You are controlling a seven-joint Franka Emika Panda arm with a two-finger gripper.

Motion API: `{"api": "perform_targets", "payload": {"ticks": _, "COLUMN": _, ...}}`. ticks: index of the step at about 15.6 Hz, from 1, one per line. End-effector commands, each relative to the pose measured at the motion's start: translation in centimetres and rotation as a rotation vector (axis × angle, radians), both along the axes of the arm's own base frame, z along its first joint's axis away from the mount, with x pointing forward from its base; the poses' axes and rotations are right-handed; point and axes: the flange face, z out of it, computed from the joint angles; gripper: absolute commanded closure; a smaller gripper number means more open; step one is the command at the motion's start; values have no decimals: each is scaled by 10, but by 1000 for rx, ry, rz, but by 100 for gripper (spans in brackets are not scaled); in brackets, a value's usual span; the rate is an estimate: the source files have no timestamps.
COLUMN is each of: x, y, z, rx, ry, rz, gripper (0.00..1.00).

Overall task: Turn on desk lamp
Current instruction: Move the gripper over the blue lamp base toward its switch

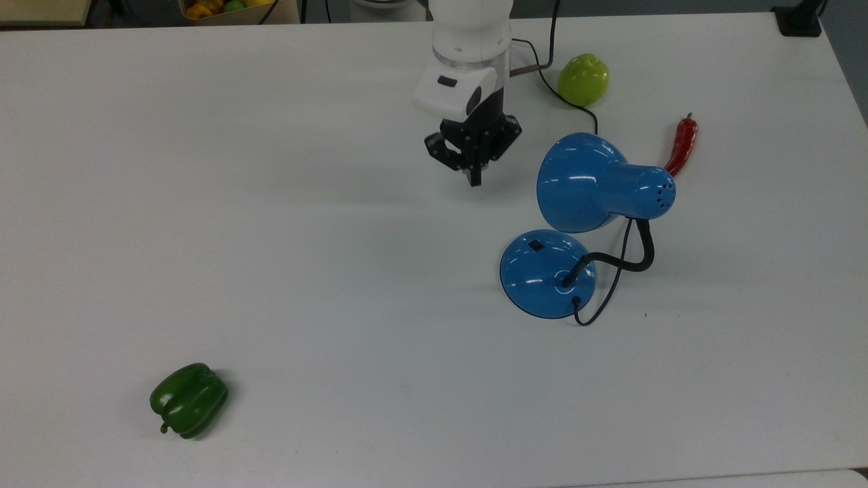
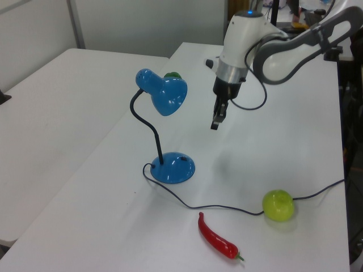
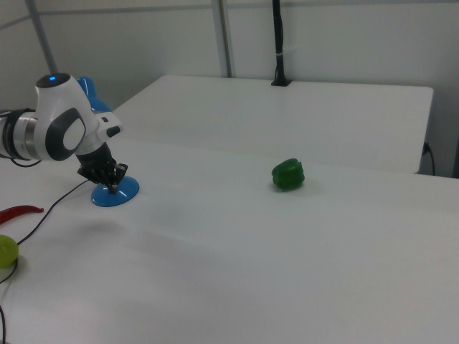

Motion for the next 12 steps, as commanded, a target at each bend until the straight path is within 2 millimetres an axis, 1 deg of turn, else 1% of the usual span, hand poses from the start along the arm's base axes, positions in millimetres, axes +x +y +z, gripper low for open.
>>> {"api": "perform_targets", "payload": {"ticks": 1, "x": 5, "y": 20, "z": -22, "rx": 43, "ry": -50, "rz": 20, "gripper": 100}}
{"api": "perform_targets", "payload": {"ticks": 3, "x": 8, "y": 24, "z": -28, "rx": 55, "ry": -70, "rz": 18, "gripper": 100}}
{"api": "perform_targets", "payload": {"ticks": 5, "x": 7, "y": 37, "z": -37, "rx": 66, "ry": -84, "rz": 36, "gripper": 100}}
{"api": "perform_targets", "payload": {"ticks": 8, "x": 11, "y": 45, "z": -47, "rx": 92, "ry": -125, "rz": 30, "gripper": 100}}
{"api": "perform_targets", "payload": {"ticks": 10, "x": 13, "y": 54, "z": -56, "rx": 118, "ry": -148, "rz": 24, "gripper": 100}}
{"api": "perform_targets", "payload": {"ticks": 12, "x": 15, "y": 58, "z": -57, "rx": 127, "ry": -165, "rz": 24, "gripper": 100}}
